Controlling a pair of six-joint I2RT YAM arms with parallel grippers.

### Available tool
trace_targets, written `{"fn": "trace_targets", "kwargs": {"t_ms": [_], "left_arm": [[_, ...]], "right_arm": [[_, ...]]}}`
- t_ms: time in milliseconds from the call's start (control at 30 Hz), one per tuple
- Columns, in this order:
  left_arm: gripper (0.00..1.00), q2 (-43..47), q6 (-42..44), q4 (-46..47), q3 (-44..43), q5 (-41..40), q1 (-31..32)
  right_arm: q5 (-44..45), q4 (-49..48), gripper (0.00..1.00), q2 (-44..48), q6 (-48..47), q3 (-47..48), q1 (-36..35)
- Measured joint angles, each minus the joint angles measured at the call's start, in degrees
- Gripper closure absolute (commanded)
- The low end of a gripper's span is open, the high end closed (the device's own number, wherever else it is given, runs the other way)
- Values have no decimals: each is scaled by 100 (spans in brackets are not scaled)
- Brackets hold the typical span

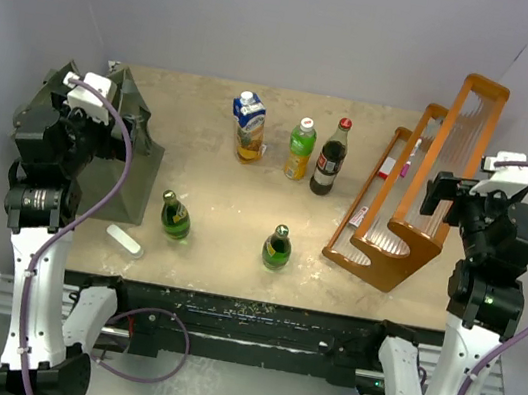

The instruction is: Place the beverage into the canvas bag

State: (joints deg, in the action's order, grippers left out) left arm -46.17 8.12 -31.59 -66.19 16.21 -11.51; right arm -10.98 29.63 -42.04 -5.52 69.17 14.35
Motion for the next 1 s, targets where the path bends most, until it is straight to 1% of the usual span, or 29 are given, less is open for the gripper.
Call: {"fn": "trace_targets", "kwargs": {"t_ms": [300, 533, 833, 1000], "left_arm": [[1, -199, -7, 205, 0, 542, -175], [1, -326, 0, 219, -4, 743, -203], [1, -549, 11, -98, -365, 706, -236], [1, -927, 105, -461, -780, 601, -236]], "right_arm": [[-251, -155, 0, -192, 0, -9, 76], [-382, -219, 0, -271, 2, -9, 90], [-522, -184, 0, -297, -20, 90, 109], [-640, -179, 0, -282, -44, 125, 111]]}}
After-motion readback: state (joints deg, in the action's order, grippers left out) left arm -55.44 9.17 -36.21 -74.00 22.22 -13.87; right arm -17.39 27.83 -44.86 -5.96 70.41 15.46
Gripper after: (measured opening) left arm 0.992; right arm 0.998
